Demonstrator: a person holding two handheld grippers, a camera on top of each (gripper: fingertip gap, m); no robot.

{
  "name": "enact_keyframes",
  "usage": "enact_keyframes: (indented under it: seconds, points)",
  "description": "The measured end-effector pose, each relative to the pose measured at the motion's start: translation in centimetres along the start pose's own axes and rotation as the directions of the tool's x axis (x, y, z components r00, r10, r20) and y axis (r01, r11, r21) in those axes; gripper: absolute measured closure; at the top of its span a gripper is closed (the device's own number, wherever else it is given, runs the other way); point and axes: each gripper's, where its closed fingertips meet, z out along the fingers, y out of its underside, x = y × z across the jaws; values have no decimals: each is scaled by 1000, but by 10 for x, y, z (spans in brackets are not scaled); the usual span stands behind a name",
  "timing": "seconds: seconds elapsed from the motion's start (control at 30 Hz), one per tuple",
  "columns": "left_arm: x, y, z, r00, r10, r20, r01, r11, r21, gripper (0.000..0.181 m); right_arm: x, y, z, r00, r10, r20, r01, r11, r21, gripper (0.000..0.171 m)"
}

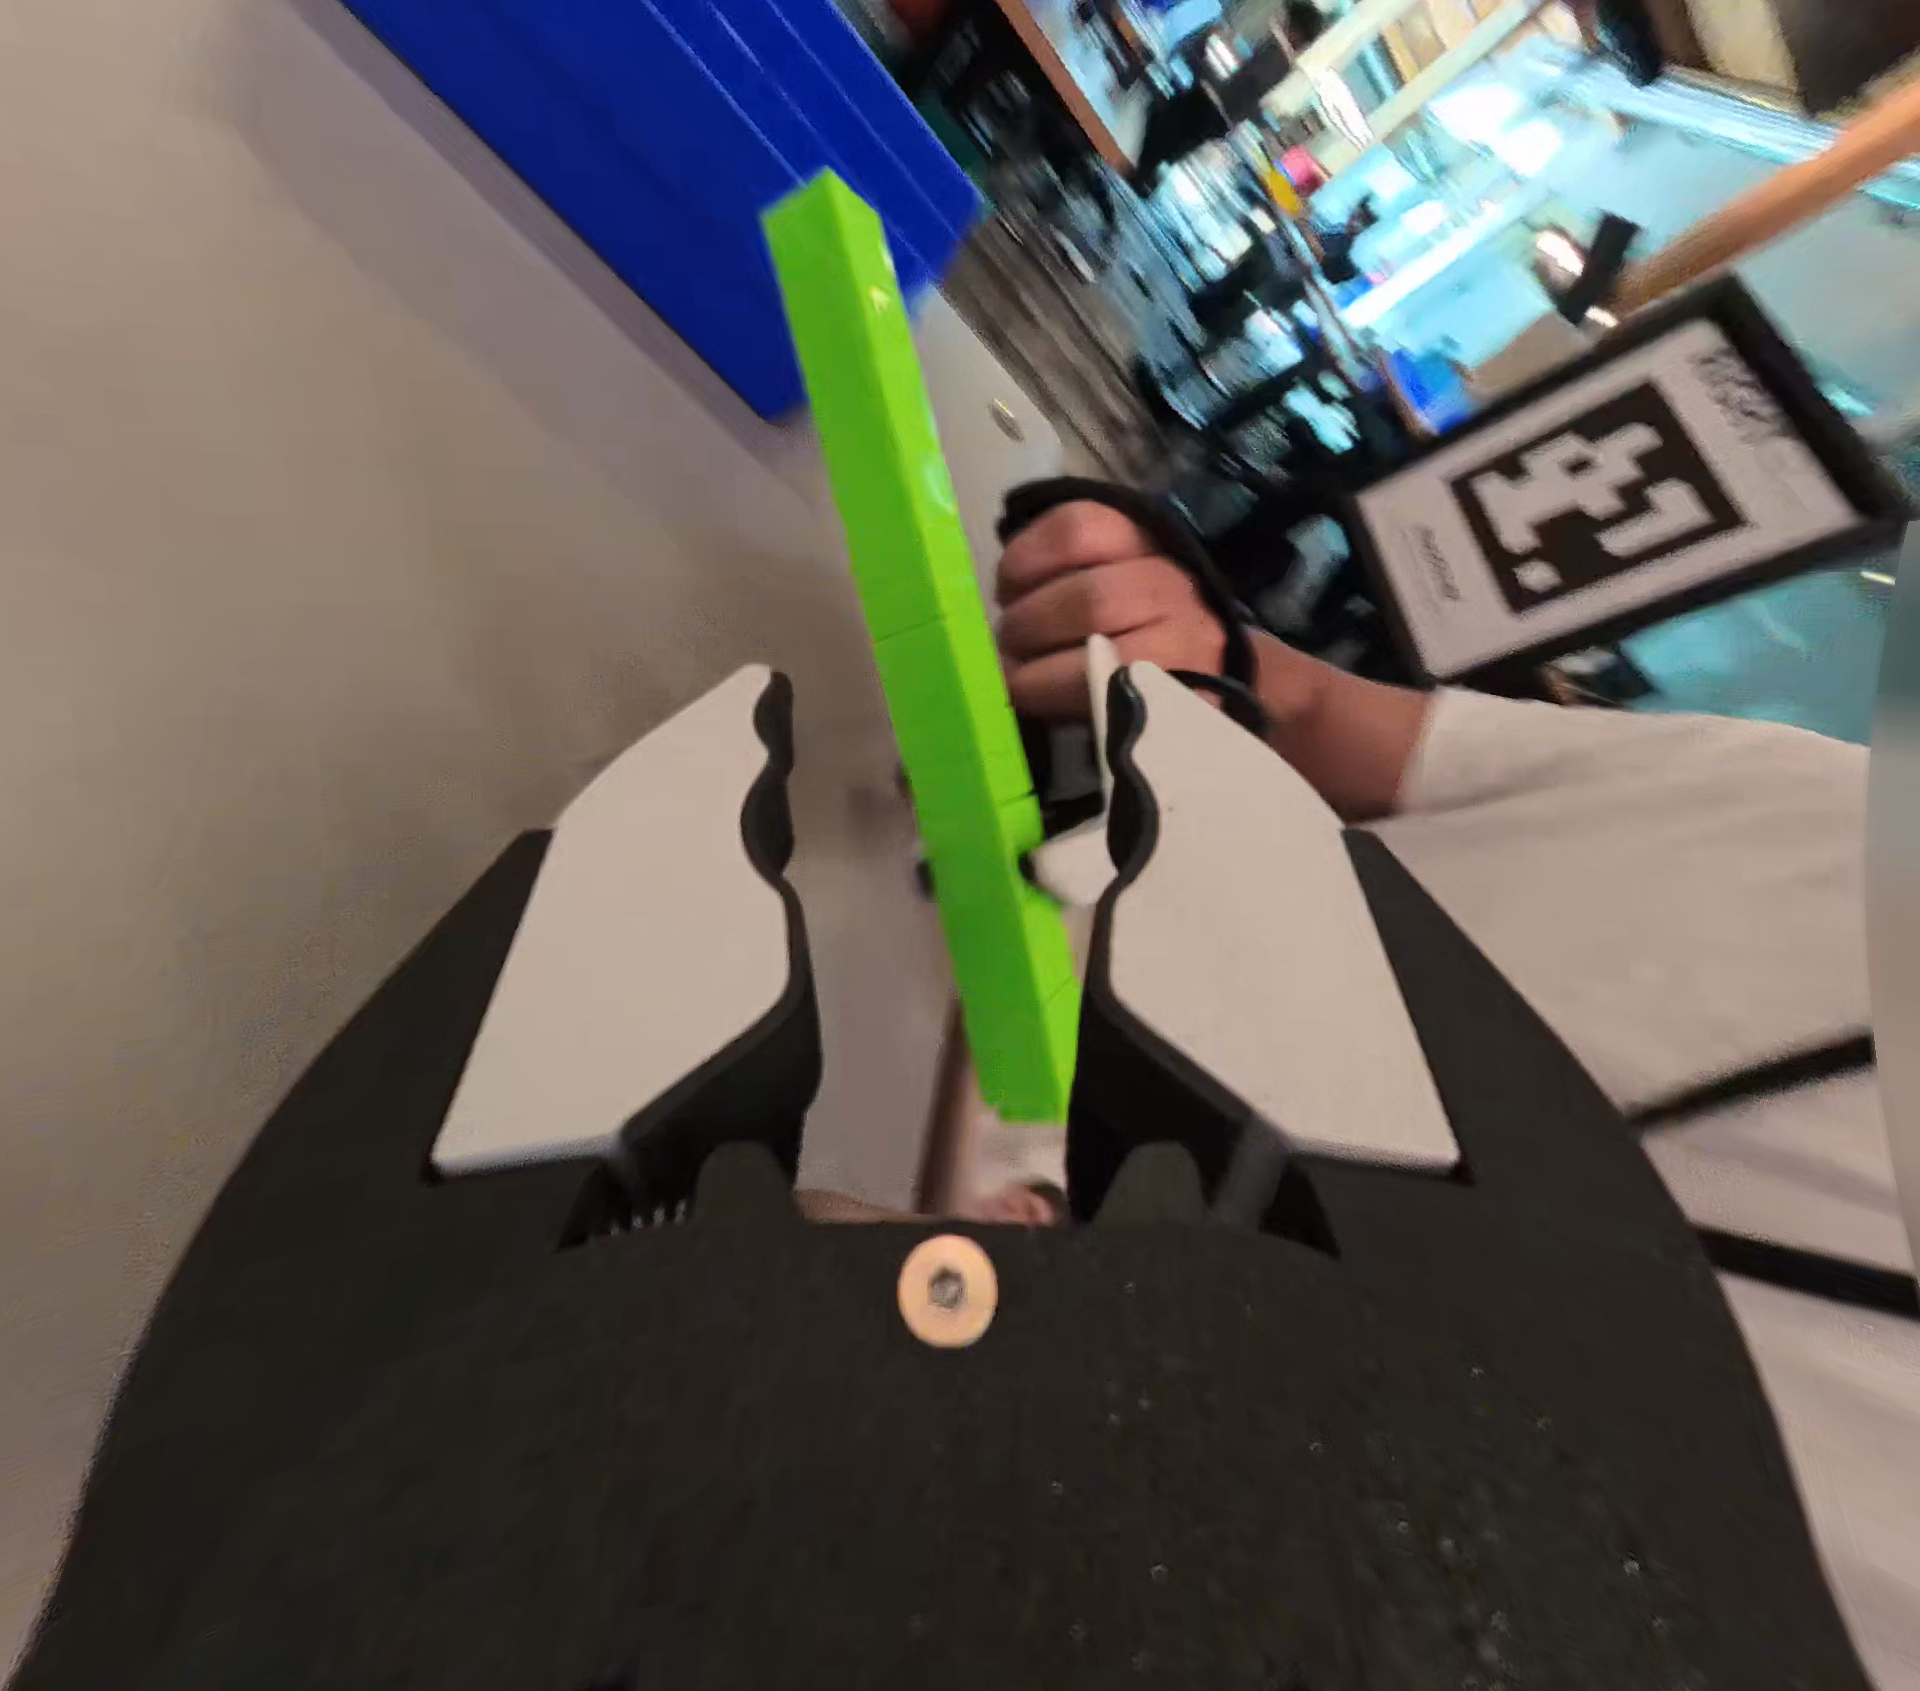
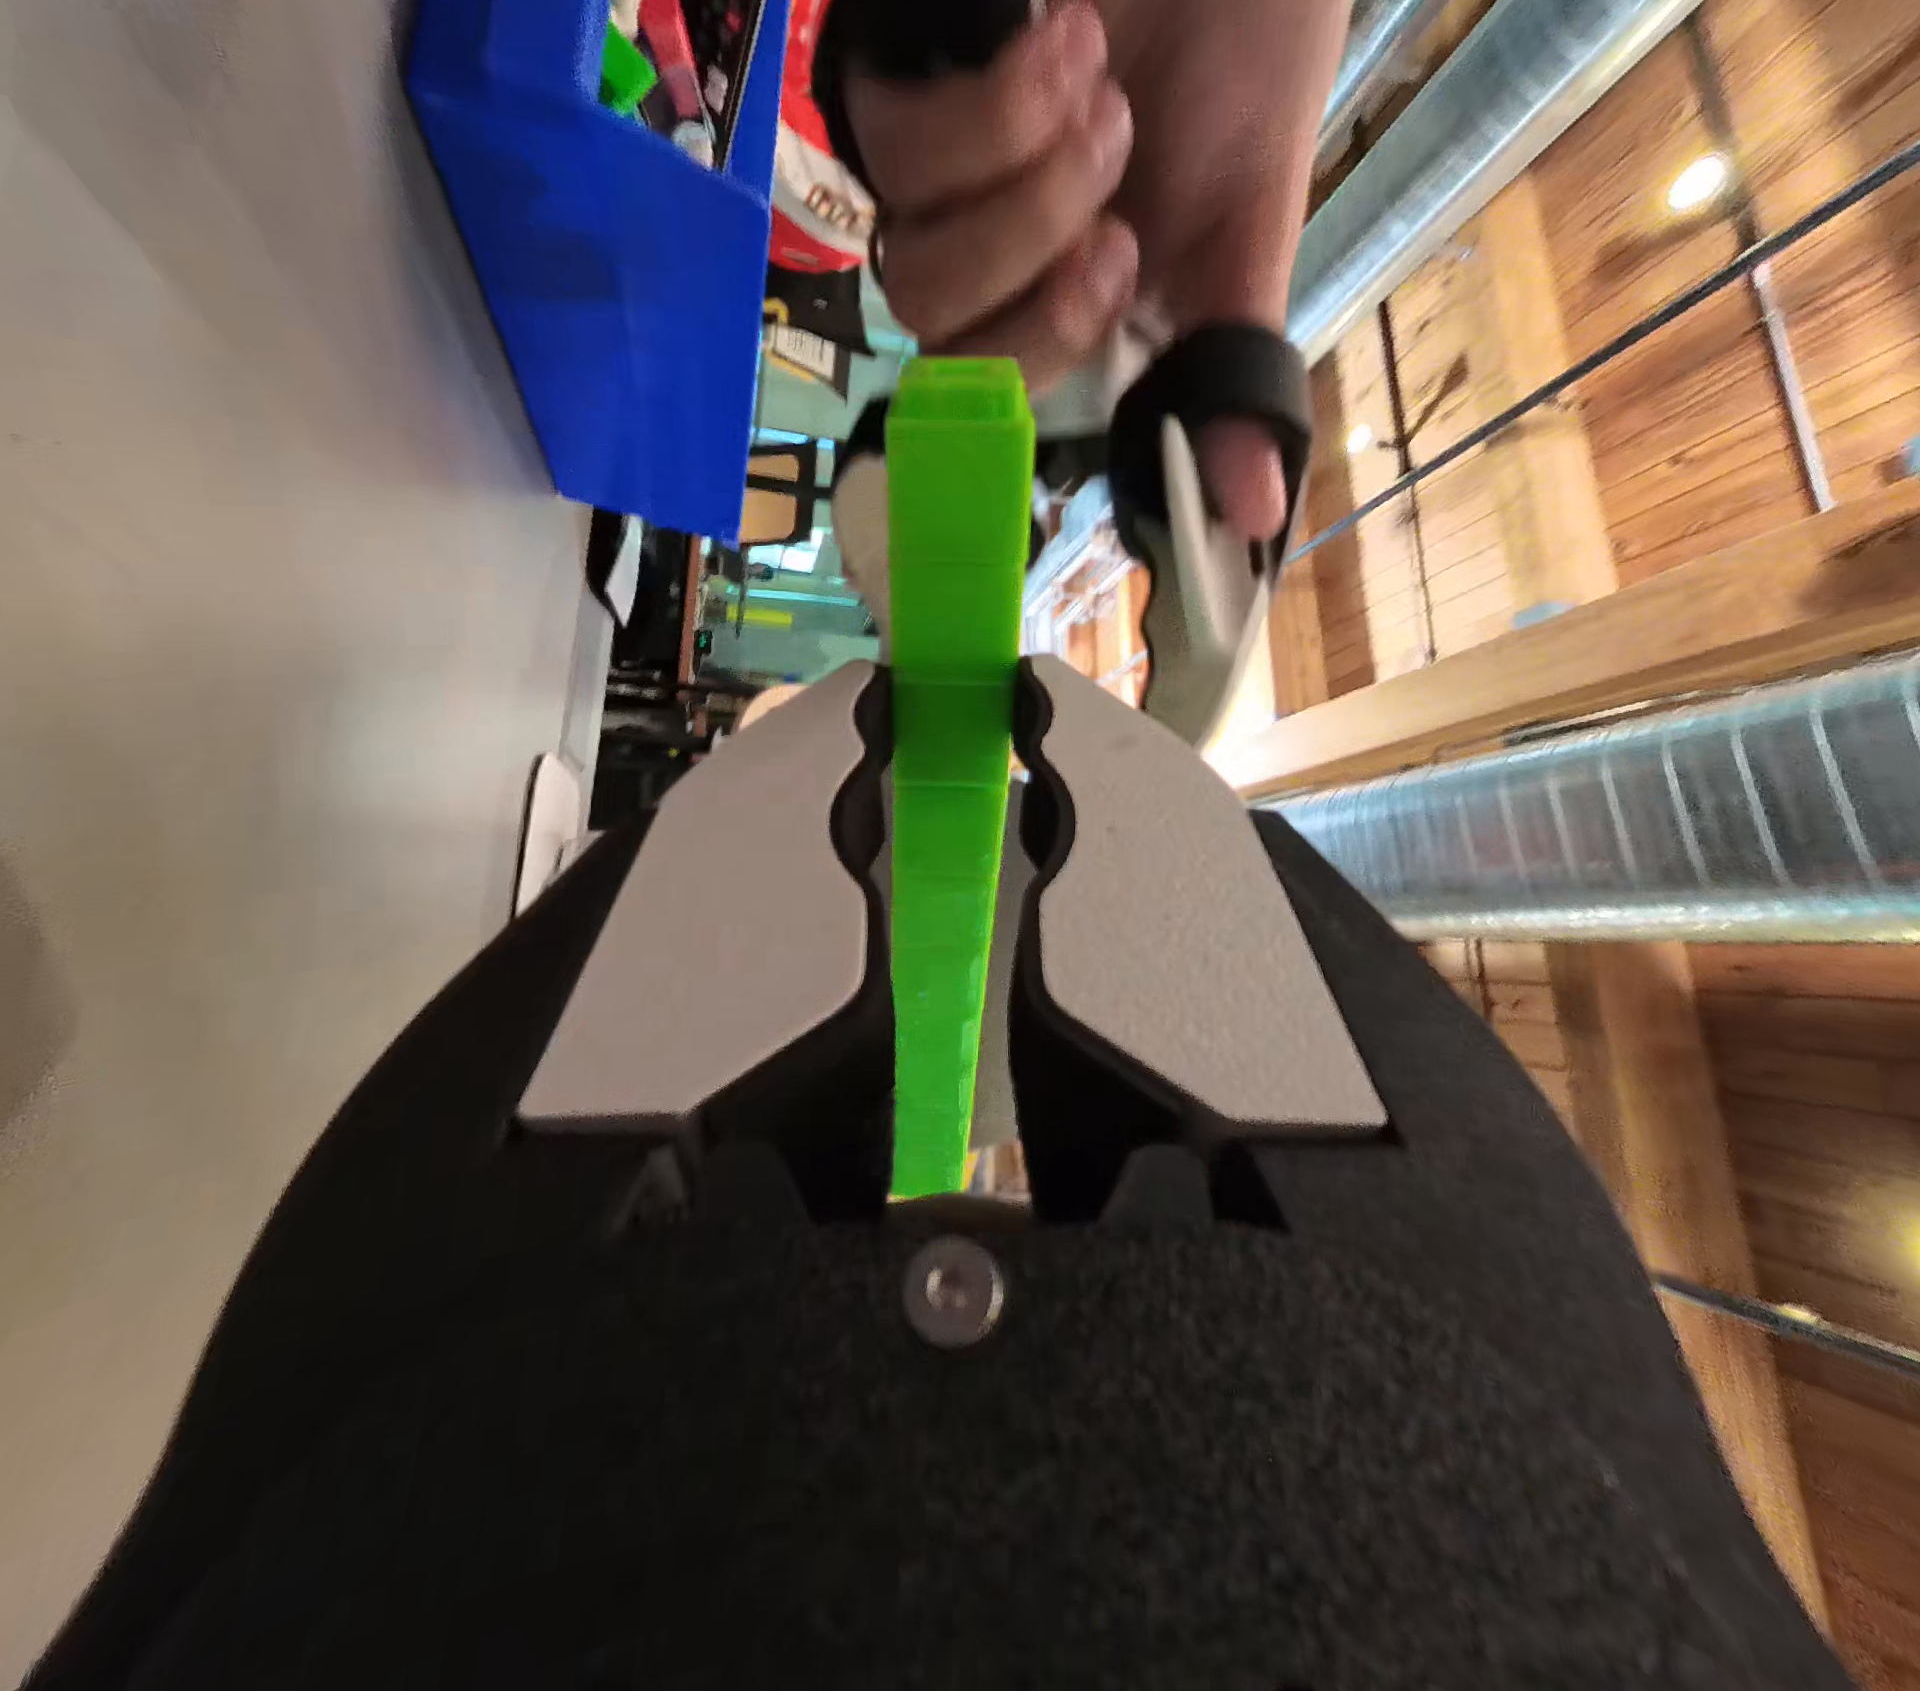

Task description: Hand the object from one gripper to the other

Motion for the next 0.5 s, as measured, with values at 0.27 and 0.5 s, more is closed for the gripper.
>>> enact_keyframes:
  seconds: [0.27, 0.5]
  points:
    - [7, 19, 31, 945, -269, -185, 231, 952, -203, 141, 9, -21, -8, 989, -77, -126, 91, 990, 108, 149]
    - [8, 32, 31, 922, -302, -242, 245, 939, -241, 148, 2, -26, -9, 990, -86, -115, 102, 984, 147, 149]
